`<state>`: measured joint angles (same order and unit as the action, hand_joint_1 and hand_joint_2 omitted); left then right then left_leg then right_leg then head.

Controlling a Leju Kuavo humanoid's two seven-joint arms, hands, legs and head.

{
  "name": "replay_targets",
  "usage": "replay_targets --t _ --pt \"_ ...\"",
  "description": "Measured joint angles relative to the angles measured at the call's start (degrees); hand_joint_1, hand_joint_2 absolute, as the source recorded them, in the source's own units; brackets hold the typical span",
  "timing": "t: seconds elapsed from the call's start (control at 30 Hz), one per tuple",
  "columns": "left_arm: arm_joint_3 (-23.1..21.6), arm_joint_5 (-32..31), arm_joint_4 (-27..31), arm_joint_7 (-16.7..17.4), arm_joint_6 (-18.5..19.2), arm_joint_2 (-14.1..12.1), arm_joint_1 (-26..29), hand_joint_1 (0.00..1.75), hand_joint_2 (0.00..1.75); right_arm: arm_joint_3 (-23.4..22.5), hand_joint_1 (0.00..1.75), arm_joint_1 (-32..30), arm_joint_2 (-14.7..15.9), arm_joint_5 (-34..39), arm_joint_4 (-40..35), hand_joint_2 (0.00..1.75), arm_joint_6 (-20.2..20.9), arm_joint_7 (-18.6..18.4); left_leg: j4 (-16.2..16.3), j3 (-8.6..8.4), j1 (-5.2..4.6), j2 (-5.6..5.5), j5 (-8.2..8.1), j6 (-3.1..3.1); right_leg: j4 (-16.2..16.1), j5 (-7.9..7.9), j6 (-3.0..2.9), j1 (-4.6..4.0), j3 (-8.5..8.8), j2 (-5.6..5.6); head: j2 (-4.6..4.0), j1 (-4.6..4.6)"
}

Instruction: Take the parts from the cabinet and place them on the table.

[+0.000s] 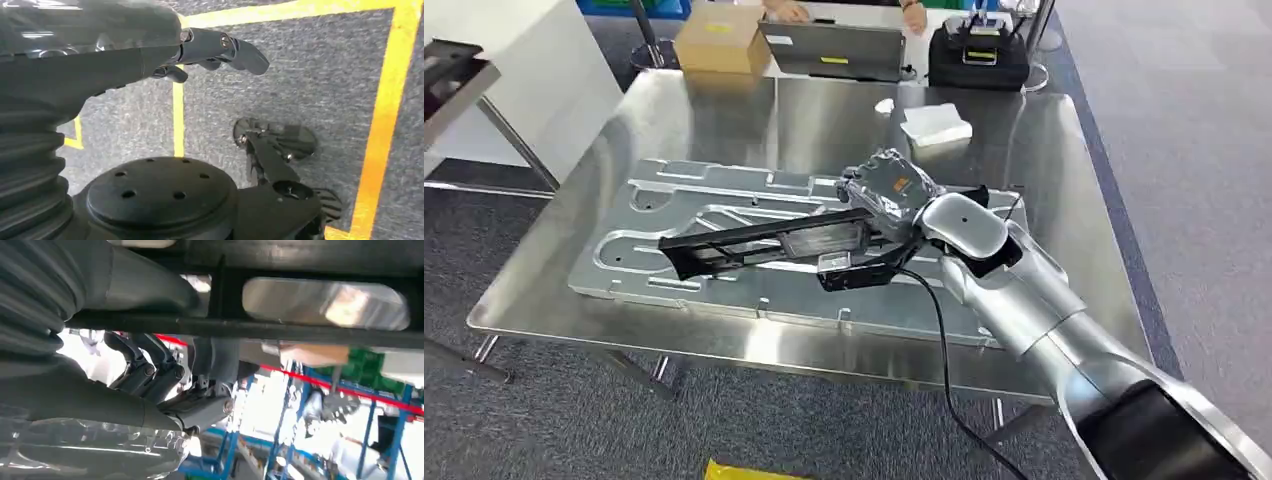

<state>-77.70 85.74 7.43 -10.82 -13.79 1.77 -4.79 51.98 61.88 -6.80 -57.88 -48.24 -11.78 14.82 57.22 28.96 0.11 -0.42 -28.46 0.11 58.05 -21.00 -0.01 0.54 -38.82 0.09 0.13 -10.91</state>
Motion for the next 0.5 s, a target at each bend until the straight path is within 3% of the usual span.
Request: replay_targets --t 0.03,0.07,0.13,0.2,0.23,0.27,0.3,0.4,0.43,0.47,0.5 --pt "0.00 0.00 0.00 0.07 -0.09 0.09 0.03 0.00 1.75 0.00 1.75 0.03 0.00 0.09 0.04 1.75 -0.02 -0.02 0.06 -0.23 0.05 0.01 0.22 -0.37 -0.08 -0.25 -0.44 -0.14 0.35 -0.06 0.02 -0.02" --pt "0.00 0.00 0.00 0.20 -0.18 0.09 -0.09 0.00 1.75 0.00 1.75 0.15 -0.06 0.15 0.04 1.75 0.00 -0.02 1.05 0.54 0.13 0.02 0.22 -0.67 -0.48 -0.30 -0.77 0.27 1.13 -0.09 0.00 -0.02" --pt "0.00 0.00 0.00 0.61 -0.35 0.09 -0.27 0.00 1.75 0.02 1.75 0.45 -0.35 0.37 0.04 1.75 0.05 -0.02 8.03 4.40 0.37 0.13 0.44 -1.15 -0.95 -0.79 -1.37 0.33 1.99 -0.15 0.00 -0.07" --pt "0.02 0.00 0.00 1.03 -0.54 0.09 -0.26 0.00 1.75 0.20 1.75 0.39 -0.52 0.46 0.13 1.75 0.13 -0.02 15.28 9.29 0.60 0.12 -3.53 -1.62 -0.95 -1.58 -1.49 0.28 2.73 -0.13 0.00 -0.04" --pt "0.02 0.00 0.00 0.85 -0.63 0.09 -0.35 0.00 1.75 0.33 1.75 0.30 -0.52 0.48 0.22 1.75 0.22 -0.02 17.17 10.91 0.60 0.13 -5.37 -1.79 -0.94 -1.97 -1.48 0.28 3.17 -0.13 0.00 -0.05" --pt "0.00 0.00 0.00 0.85 -0.70 0.09 -0.50 0.00 1.75 0.44 1.75 0.23 -0.52 0.48 0.33 1.75 0.29 -0.07 16.99 11.57 0.65 0.14 -5.68 -1.96 -0.93 -2.42 -1.41 0.32 3.78 -0.12 0.00 -0.07" --pt "0.00 0.00 0.00 0.85 -0.79 0.09 -0.55 0.00 1.75 0.50 1.75 0.24 -0.52 0.52 0.35 1.75 0.31 -0.09 14.83 11.19 0.78 0.18 -4.14 -2.05 -0.87 -2.81 -1.35 0.35 4.31 -0.11 0.00 -0.04" --pt "0.00 0.02 0.00 0.98 -0.94 0.13 -0.36 0.00 1.75 0.55 1.75 0.36 -0.61 0.74 0.35 1.75 0.31 -0.24 1.18 7.16 1.36 0.35 6.68 -2.20 -0.51 -4.22 -0.54 0.45 5.69 -0.02 0.00 -0.04" --pt "-0.02 0.02 0.00 0.96 -1.00 0.20 -0.37 0.00 1.75 0.59 1.75 0.44 -0.59 0.83 0.44 1.75 0.35 -0.26 0.88 7.23 0.98 0.48 4.37 -2.10 -0.18 -4.34 -0.27 0.36 5.82 0.06 0.00 -0.07" --pt "-0.02 0.02 0.00 0.96 -1.11 0.24 -0.52 0.00 1.75 0.59 1.75 0.64 -0.61 0.94 0.44 1.75 0.35 -0.37 0.96 6.99 0.63 0.60 4.79 -1.04 -0.19 -4.52 0.13 0.16 5.43 0.21 0.00 -0.04" --pt "-0.04 0.02 0.00 0.90 -1.18 0.24 -0.35 0.00 1.75 0.59 1.75 0.61 -0.61 1.03 0.44 1.75 0.35 -0.37 0.87 7.06 0.66 0.45 5.51 -0.52 -0.20 -4.77 0.43 0.13 5.53 0.11 0.00 0.00"
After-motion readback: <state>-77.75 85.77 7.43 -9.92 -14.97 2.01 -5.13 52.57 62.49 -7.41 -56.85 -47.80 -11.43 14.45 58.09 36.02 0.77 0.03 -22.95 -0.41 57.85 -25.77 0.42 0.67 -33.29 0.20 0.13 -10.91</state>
